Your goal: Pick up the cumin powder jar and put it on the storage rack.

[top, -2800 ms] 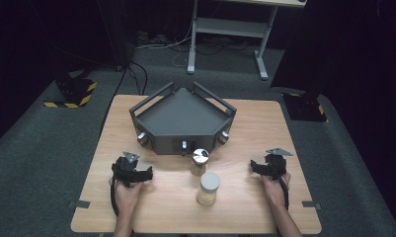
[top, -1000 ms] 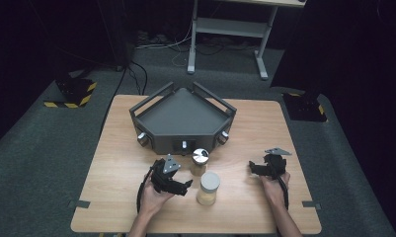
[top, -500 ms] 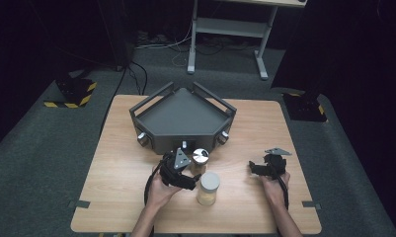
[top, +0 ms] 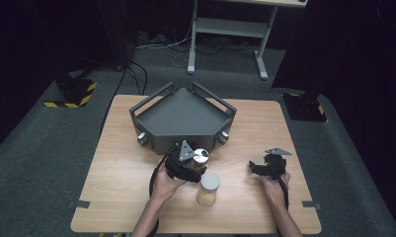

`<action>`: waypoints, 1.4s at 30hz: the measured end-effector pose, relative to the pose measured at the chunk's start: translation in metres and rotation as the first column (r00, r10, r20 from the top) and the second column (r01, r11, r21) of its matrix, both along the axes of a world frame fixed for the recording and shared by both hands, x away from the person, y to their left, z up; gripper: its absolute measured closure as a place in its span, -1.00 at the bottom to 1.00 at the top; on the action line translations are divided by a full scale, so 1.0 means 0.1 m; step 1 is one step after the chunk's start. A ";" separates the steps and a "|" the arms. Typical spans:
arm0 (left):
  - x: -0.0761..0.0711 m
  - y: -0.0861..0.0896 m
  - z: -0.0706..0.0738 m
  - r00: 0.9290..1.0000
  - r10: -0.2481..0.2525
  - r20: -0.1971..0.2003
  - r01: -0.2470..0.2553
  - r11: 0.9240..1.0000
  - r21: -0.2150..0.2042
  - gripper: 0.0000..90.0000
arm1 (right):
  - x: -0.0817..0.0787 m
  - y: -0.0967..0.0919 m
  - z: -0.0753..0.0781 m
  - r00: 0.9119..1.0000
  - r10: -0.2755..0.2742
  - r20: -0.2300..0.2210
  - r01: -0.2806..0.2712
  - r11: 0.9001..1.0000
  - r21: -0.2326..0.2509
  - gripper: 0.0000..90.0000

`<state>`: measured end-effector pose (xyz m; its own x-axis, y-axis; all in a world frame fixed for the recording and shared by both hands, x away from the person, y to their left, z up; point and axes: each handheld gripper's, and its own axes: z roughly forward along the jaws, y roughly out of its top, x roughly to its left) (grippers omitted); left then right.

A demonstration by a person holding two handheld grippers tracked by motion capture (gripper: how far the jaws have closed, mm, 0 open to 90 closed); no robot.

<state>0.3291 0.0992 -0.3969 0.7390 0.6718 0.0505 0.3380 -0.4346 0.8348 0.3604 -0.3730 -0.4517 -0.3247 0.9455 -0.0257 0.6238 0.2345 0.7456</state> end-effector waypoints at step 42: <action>0.34 -0.15 -0.12 0.998 -0.034 -0.054 0.035 0.999 0.023 -0.39 | 0.00 0.00 0.00 1.000 0.000 0.000 0.000 1.000 0.000 -0.85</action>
<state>0.3631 0.0843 -0.4086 0.7637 0.6451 0.0257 0.3667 -0.4662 0.8051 0.3604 -0.3731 -0.4517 -0.3244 0.9456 -0.0253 0.6238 0.2340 0.7458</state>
